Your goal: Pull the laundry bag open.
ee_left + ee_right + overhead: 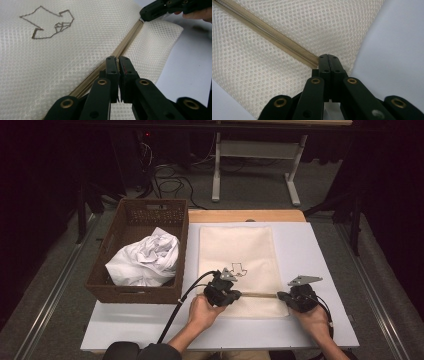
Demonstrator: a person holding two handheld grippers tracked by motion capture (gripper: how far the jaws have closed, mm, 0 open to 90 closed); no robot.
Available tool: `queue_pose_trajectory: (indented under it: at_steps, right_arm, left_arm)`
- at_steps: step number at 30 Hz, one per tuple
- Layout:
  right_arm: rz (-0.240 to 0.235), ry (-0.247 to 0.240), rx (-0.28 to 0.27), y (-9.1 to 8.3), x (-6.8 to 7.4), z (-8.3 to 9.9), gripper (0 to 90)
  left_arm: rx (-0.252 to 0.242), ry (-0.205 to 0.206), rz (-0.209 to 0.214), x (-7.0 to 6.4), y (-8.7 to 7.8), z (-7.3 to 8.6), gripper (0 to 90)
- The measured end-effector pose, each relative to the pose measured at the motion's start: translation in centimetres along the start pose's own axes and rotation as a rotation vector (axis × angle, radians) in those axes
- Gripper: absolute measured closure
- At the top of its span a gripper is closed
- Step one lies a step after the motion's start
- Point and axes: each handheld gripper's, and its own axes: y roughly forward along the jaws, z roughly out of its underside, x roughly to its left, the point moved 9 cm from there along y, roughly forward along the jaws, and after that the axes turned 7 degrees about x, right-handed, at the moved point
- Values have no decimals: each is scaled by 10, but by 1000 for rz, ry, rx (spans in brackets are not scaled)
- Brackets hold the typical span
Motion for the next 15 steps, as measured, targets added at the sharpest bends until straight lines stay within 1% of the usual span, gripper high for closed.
queue_pose_trajectory:
  at_steps: [1, 2, 3, 5, 7, 10, 15]
  right_arm:
    - [2, 1, 0, 0, 0, 0, 900]
    - [2, 2, 0, 0, 0, 0, 900]
    - [6, 1, -1, 0, 0, 0, 900]
    - [7, 3, -4, 0, 0, 0, 900]
    - [8, 3, -2, 0, 0, 0, 900]
    - [7, 4, -4, 0, 0, 0, 900]
    - [6, 6, -5, 0, 0, 0, 900]
  left_arm:
    - [-2, -6, 14, 0, -1, 1, 868]
    - [-3, -7, 7, 0, -1, 1, 868]
    - [-2, 8, 1, 0, -1, 1, 868]
    - [-4, 10, -7, 0, -1, 2, 868]
    - [-3, 11, 1, 1, -2, 2, 868]
    - [-9, 16, -3, 1, -2, 2, 868]
    - [-13, 9, 7, 2, -2, 3, 868]
